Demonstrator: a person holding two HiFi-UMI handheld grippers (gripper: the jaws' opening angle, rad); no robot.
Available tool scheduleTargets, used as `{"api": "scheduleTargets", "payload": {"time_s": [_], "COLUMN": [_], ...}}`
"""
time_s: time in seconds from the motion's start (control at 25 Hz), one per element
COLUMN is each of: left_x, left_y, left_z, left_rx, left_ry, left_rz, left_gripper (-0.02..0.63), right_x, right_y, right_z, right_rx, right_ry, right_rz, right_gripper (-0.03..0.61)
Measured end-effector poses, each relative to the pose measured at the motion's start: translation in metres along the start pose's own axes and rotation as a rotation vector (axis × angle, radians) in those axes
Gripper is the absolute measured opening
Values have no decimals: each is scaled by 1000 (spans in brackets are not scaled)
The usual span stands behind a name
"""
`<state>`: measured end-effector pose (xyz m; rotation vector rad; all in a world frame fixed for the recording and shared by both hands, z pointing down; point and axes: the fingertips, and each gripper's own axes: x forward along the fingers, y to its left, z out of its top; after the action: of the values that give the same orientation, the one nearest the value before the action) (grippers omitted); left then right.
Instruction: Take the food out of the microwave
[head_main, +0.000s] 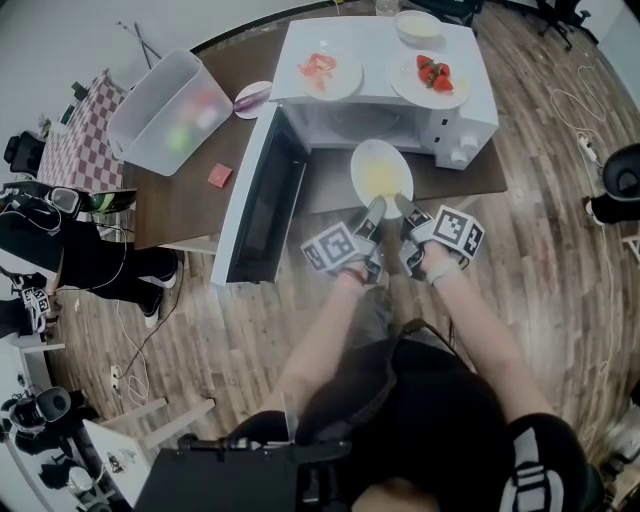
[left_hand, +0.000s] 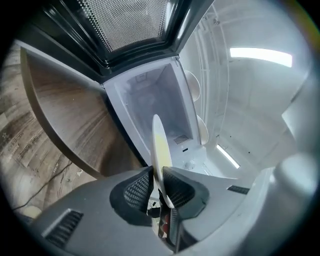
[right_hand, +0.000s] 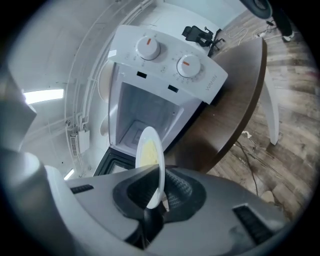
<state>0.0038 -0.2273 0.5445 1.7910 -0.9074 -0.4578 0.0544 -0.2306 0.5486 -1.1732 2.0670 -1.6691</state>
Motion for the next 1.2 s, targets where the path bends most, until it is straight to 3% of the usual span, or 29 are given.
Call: {"api": "scheduleTargets", "payload": {"time_s": [1.2], "left_x": [-96], "left_y": [-30], "left_z": [-72], "left_rx": [12], "left_ry": [25], "left_rz": [9], "left_gripper": [58], "right_x": [-89], "right_y": [10], "right_z": [-88], "right_rx": [44], "right_ry": [1], "right_rz": [2], "right_gripper": [21]}}
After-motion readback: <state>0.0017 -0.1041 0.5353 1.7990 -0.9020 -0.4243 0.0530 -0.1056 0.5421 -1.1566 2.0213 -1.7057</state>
